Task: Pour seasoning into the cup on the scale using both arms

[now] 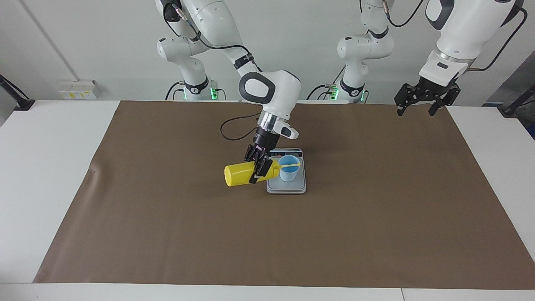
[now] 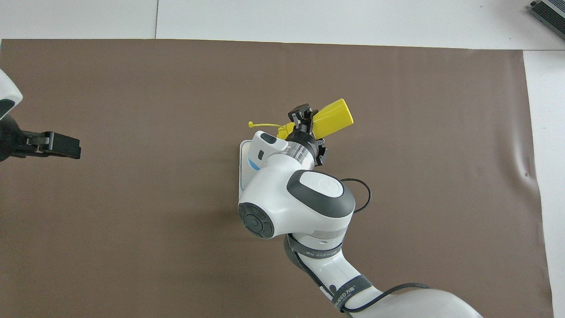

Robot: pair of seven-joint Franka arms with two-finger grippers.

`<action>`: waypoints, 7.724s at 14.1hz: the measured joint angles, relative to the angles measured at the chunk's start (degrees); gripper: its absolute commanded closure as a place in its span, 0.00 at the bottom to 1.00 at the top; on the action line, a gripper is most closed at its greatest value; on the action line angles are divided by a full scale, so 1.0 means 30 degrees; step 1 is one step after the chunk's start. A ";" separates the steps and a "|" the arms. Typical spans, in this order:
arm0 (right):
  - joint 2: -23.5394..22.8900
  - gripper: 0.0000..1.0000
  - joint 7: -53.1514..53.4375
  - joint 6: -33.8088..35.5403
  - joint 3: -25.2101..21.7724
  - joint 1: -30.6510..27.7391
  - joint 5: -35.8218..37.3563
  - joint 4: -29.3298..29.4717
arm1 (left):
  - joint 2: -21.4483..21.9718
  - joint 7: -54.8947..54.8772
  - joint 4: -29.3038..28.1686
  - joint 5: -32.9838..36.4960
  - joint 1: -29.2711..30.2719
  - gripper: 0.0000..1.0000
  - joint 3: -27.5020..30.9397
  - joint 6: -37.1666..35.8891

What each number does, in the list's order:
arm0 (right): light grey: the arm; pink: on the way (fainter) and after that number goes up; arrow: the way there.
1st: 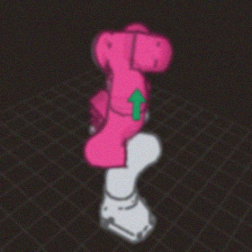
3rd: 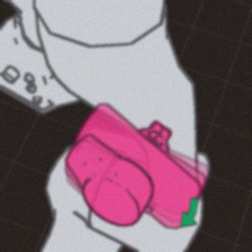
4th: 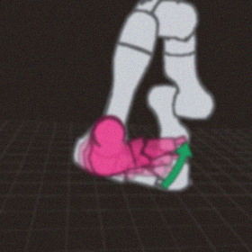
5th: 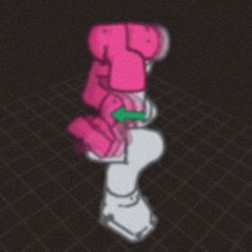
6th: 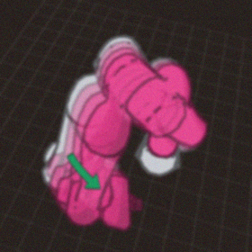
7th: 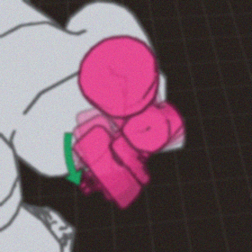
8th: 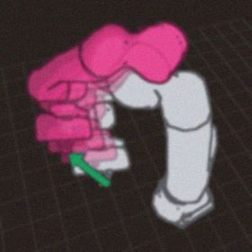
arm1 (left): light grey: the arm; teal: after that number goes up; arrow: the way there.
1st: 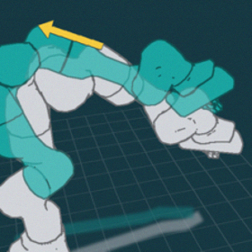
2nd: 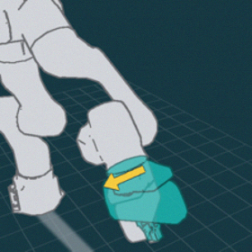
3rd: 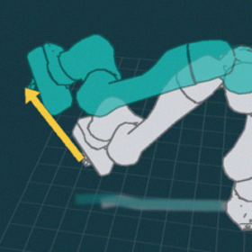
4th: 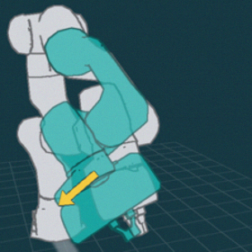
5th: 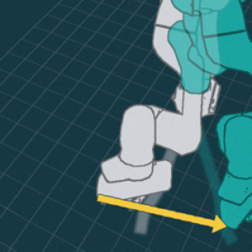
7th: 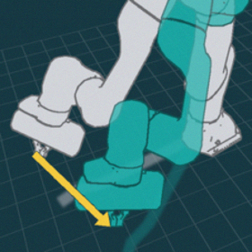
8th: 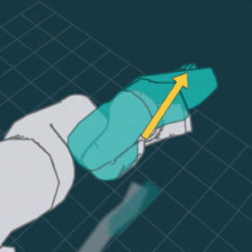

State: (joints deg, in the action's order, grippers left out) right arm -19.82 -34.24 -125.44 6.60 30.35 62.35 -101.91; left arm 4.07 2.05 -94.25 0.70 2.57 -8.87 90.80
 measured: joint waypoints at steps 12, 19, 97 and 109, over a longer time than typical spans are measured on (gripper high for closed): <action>-0.0078 1.00 0.0149 0.0867 -0.0003 0.0516 0.0761 -0.0058 | 0.0004 0.0000 -0.0009 -0.0054 0.0183 0.00 0.0131 0.0017; -0.0071 1.00 0.0818 0.0890 -0.0059 0.0442 0.0751 -0.0041 | 0.0009 0.0000 -0.0038 -0.0565 0.0190 0.00 0.0106 0.0245; 0.2851 0.00 -3.5119 0.2344 -0.0234 -1.6063 -4.9402 -0.9568 | 0.0076 0.0000 -0.0144 -0.0582 0.0250 0.00 0.0085 0.0241; 0.5508 0.00 -2.9945 0.2323 -0.0460 -1.8165 -3.7773 -0.8558 | 0.0078 0.0000 -0.0149 -0.0582 0.0249 0.00 0.0085 0.0241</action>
State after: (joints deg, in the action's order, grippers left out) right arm -3.29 -124.08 -118.47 5.22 -24.15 -50.97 -127.58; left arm 4.30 2.06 -94.70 -1.04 3.32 -8.62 91.52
